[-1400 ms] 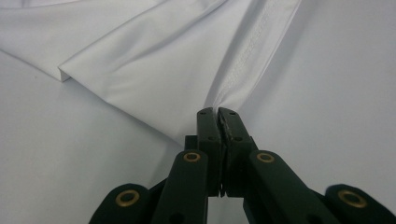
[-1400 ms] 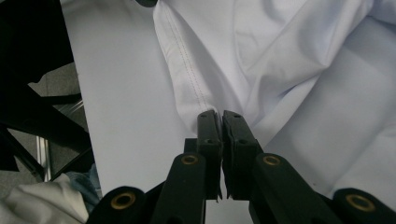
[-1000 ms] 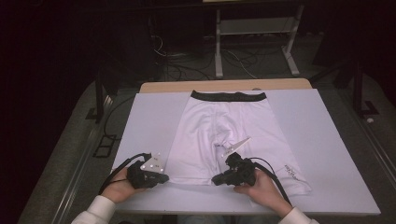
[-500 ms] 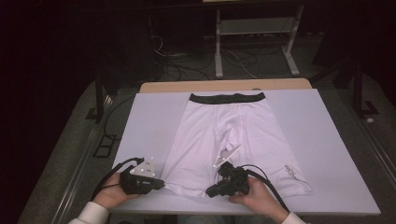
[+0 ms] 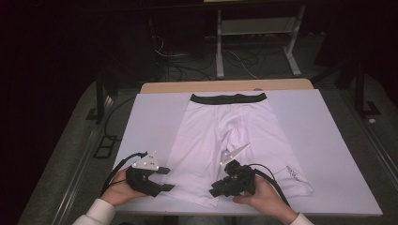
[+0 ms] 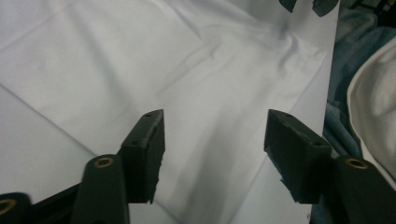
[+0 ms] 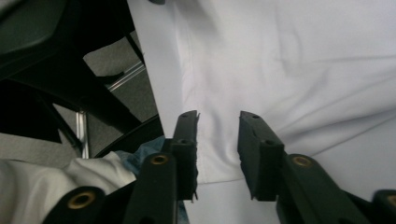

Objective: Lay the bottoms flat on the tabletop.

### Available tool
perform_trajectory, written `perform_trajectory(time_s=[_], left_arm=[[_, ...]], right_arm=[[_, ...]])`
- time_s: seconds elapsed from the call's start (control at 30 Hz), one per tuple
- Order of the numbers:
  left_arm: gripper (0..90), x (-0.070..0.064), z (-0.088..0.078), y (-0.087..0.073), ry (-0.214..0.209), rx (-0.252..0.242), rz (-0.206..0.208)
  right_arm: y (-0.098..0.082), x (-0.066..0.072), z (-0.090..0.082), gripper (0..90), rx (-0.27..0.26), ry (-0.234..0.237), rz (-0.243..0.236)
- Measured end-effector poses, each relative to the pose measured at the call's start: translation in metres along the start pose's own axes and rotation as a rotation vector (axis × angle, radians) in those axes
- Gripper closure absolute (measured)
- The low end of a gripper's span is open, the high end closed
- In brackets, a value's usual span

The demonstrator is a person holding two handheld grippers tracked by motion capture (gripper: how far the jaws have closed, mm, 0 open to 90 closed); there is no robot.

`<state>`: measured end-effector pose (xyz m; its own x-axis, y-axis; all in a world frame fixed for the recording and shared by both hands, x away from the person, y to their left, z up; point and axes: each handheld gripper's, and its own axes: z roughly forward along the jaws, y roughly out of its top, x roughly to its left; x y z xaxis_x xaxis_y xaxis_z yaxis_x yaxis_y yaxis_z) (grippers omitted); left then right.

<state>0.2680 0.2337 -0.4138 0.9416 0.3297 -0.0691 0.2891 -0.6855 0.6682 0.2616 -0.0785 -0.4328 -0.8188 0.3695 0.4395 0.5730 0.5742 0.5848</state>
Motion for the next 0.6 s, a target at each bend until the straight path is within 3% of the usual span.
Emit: perform_trajectory(time_s=[0.2, 0.3, 0.47, 0.6], left_arm=[[26.5, 0.001, 0.004, 0.007, 0.018, -0.024, -0.010], [21.1, 0.001, 0.006, 0.009, 0.022, -0.033, -0.016], [13.3, 0.004, 0.010, 0.011, 0.023, -0.086, -0.061], [9.7, 0.008, 0.013, 0.012, 0.031, -0.133, -0.093]], right_arm=[[0.000, -0.004, -0.014, 48.8, -0.026, -0.069, -0.035], [-0.001, -0.007, -0.022, 39.3, -0.038, -0.094, -0.032], [-0.004, -0.014, -0.039, 21.2, -0.067, -0.157, -0.016], [-0.008, -0.022, -0.053, 13.5, -0.099, -0.192, 0.007]])
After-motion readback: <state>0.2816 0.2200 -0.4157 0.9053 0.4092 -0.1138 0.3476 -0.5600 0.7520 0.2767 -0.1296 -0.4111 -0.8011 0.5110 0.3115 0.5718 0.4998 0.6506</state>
